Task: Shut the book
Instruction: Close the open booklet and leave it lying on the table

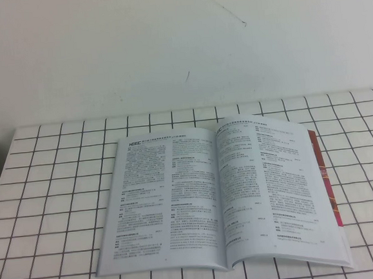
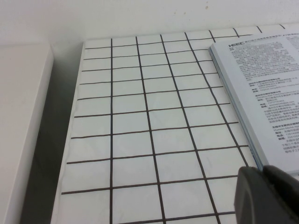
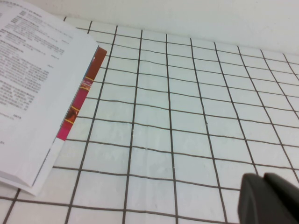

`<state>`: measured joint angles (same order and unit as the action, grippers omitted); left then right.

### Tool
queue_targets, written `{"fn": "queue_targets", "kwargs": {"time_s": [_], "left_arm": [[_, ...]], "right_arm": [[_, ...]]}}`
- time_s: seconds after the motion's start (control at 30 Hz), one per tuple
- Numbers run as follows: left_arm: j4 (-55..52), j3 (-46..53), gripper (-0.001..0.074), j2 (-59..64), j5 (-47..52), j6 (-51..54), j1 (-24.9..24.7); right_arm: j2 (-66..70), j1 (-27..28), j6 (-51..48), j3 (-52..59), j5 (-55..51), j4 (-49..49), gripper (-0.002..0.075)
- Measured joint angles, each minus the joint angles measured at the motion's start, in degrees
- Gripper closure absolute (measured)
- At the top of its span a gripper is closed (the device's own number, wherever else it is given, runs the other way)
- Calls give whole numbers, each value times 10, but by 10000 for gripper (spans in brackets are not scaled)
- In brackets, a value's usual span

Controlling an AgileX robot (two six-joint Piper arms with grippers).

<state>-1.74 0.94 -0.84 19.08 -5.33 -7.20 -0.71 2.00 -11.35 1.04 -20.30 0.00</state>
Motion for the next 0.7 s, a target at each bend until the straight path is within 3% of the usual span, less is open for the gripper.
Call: {"fn": "queue_targets", "kwargs": {"time_s": [0.7], "left_arm": [[-3, 1, 738, 0, -25, 1, 0]], "right_arm": [[0, 0, -1, 1, 17, 0, 729]]}}
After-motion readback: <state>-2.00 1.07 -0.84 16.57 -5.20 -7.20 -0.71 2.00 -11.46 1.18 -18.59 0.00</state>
